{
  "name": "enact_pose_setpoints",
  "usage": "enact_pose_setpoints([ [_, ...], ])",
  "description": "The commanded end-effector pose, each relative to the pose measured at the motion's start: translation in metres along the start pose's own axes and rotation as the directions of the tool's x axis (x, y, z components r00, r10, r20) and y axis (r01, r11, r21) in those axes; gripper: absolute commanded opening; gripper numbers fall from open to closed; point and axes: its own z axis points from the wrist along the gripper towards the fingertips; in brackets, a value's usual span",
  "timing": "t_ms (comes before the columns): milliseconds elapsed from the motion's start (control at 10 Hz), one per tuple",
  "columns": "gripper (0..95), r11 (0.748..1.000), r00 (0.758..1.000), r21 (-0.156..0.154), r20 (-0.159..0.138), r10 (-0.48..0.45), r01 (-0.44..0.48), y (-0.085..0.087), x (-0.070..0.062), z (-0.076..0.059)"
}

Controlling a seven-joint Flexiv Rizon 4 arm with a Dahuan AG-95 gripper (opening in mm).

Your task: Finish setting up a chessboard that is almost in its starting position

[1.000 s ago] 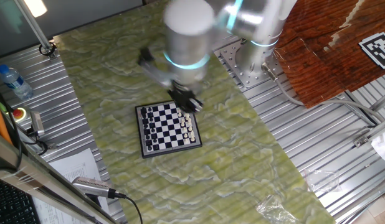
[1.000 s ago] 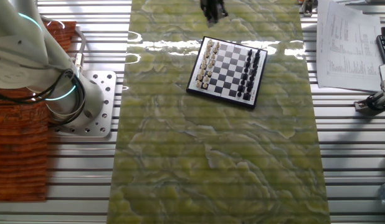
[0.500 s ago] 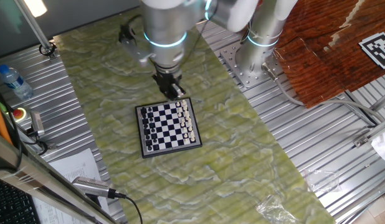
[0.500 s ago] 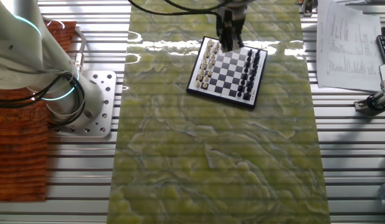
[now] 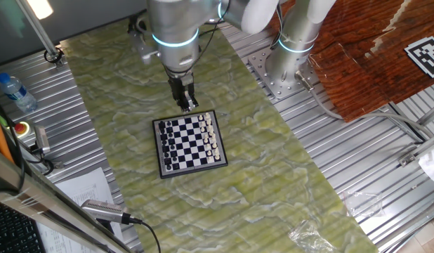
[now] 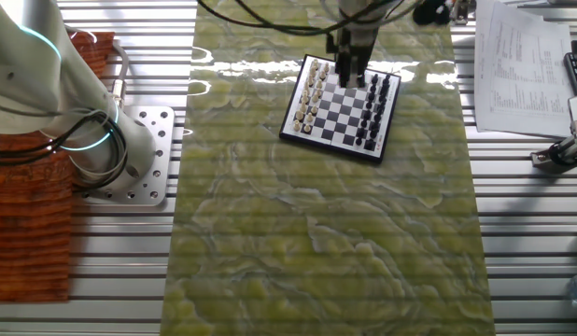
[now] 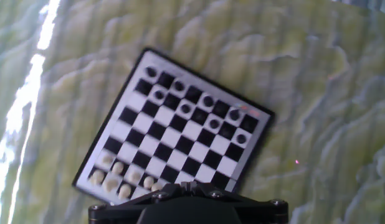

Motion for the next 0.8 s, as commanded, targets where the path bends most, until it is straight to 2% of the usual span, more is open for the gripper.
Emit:
enact_pose_setpoints([
  [100, 0.0, 0.997, 0.997, -0.043, 0.02, 0.069, -0.068, -0.005, 0.003, 0.006],
  [400, 0.0, 0.989, 0.99, -0.046, 0.009, 0.139, -0.139, -0.008, 0.01, 0.007],
  [800, 0.0, 0.99, 0.99, -0.039, 0.007, 0.139, -0.139, -0.011, 0.015, 0.005],
])
